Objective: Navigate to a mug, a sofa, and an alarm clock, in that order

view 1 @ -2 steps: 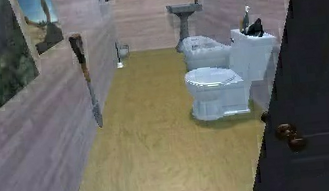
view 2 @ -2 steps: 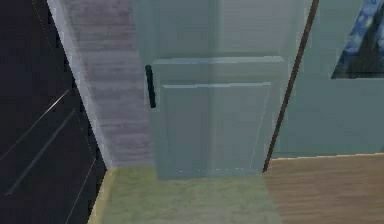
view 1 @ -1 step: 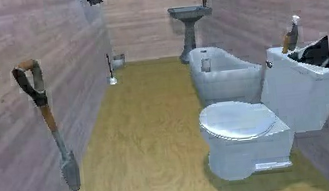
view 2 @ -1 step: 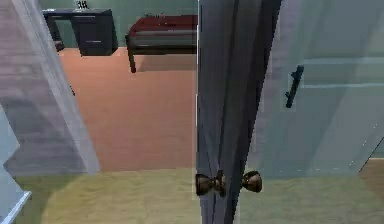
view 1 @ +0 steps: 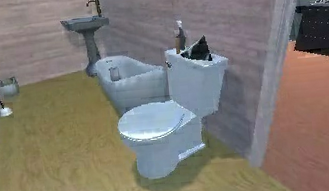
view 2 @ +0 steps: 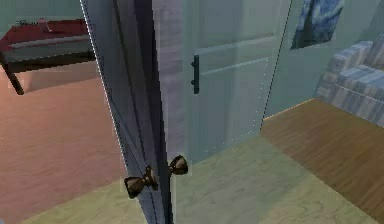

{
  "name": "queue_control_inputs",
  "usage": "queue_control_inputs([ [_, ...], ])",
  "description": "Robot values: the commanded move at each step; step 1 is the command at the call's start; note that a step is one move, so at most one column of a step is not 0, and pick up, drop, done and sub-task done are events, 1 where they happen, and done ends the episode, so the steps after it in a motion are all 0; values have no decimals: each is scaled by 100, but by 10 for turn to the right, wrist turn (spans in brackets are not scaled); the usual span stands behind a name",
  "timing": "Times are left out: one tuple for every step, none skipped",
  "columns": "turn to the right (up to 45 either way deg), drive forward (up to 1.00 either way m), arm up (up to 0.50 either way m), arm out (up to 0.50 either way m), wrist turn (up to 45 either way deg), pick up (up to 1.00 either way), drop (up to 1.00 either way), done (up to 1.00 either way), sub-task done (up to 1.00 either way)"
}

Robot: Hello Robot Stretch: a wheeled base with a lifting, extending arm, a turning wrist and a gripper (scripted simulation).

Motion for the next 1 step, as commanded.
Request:
queue_control_inputs([
  [0,55,0,0,0,0,0,0,0],
])
